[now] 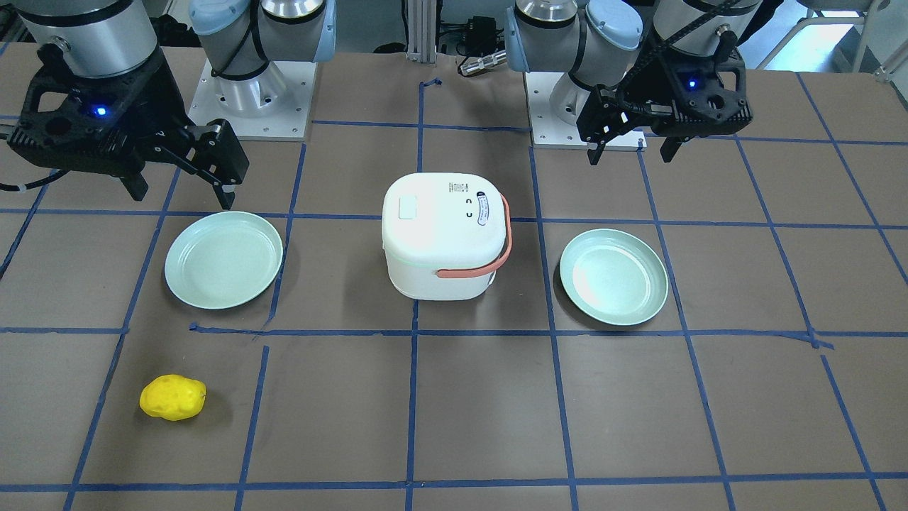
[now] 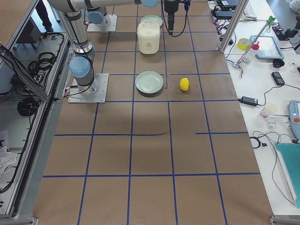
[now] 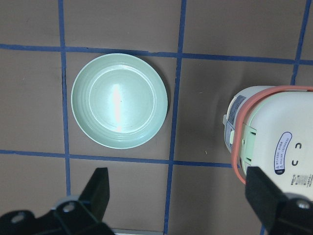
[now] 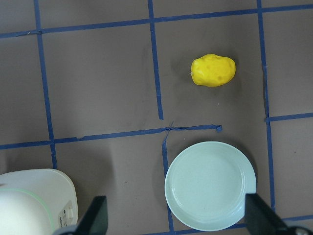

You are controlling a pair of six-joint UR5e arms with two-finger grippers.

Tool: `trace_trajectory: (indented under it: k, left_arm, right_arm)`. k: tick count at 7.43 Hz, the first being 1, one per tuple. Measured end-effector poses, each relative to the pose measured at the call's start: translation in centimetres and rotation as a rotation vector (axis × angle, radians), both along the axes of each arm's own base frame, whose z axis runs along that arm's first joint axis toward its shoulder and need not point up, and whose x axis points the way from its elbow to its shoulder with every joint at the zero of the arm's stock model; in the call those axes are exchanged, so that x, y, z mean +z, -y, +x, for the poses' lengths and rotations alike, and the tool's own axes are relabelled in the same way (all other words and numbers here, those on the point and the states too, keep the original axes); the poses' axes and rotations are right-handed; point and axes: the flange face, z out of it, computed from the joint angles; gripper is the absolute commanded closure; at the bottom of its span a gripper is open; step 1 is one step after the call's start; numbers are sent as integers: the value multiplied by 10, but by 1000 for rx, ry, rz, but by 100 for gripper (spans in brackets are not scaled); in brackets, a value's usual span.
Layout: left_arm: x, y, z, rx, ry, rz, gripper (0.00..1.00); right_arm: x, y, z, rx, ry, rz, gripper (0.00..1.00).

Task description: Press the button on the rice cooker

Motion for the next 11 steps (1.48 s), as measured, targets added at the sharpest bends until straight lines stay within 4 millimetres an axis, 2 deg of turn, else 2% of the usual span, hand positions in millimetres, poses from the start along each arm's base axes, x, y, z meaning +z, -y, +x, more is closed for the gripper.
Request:
trace_trajectory:
  k: [2,3,4,5,6,7,9,11]
  left_arm:
    - [0,0,0,0,0,0,0]
    - [0,0,0,1,0,0,0]
    - [0,0,0,1,0,0,0]
    - [0,0,0,1,0,0,0]
    - [0,0,0,1,0,0,0]
    - [0,0,0,1,0,0,0]
    - [0,0,0,0,0,0,0]
    - [0,0,0,0,0,0,0]
  right_arm:
    - [-1,-2,2,0,0,2,0]
    - [-1,-2,3,1,0,2,13]
    - [-1,-3,4,3,4,3,37]
    - [-2,-4,9,11,10,5,51]
    - [-4,-7,21,29,15,10,68]
    - [-8,-10,37,34,19,15,76]
    - [-26,-23,75,-4,26,41,83]
    - [-63,-35,120,13,29,45,96]
